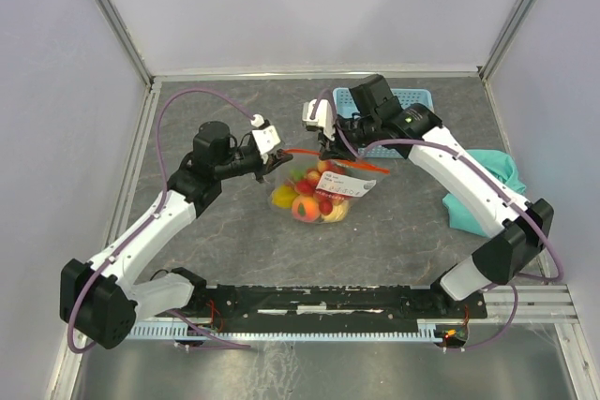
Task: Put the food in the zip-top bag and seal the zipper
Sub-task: Zip the zipper food storage bag at the center of the board.
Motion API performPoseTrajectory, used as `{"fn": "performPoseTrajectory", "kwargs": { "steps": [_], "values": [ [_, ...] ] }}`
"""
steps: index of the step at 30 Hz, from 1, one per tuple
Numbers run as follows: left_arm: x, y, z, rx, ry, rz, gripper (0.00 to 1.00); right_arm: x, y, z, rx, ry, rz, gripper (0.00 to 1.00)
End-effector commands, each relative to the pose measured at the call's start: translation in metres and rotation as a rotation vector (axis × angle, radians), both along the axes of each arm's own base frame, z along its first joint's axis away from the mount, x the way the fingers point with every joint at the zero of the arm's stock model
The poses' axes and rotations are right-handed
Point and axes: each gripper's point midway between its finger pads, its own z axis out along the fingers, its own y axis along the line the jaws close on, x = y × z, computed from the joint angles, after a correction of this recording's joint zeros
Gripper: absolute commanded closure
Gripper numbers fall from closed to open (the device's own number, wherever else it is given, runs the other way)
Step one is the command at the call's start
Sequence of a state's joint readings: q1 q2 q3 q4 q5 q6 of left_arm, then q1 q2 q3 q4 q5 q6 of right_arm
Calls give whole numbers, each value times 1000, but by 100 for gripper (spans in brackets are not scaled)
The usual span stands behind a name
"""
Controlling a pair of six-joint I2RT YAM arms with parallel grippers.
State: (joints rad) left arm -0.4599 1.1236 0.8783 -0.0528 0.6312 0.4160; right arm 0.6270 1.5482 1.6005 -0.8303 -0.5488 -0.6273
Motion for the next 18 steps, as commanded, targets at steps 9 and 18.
{"fn": "performPoseTrajectory", "kwargs": {
  "steps": [9, 18],
  "values": [
    [32, 38, 1, -130, 74, 377, 97, 1, -36, 14, 0, -43, -208, 99],
    [43, 62, -5, -193, 89, 567, 97, 5, -57, 0, -66, -28, -337, 99]
  ]
}}
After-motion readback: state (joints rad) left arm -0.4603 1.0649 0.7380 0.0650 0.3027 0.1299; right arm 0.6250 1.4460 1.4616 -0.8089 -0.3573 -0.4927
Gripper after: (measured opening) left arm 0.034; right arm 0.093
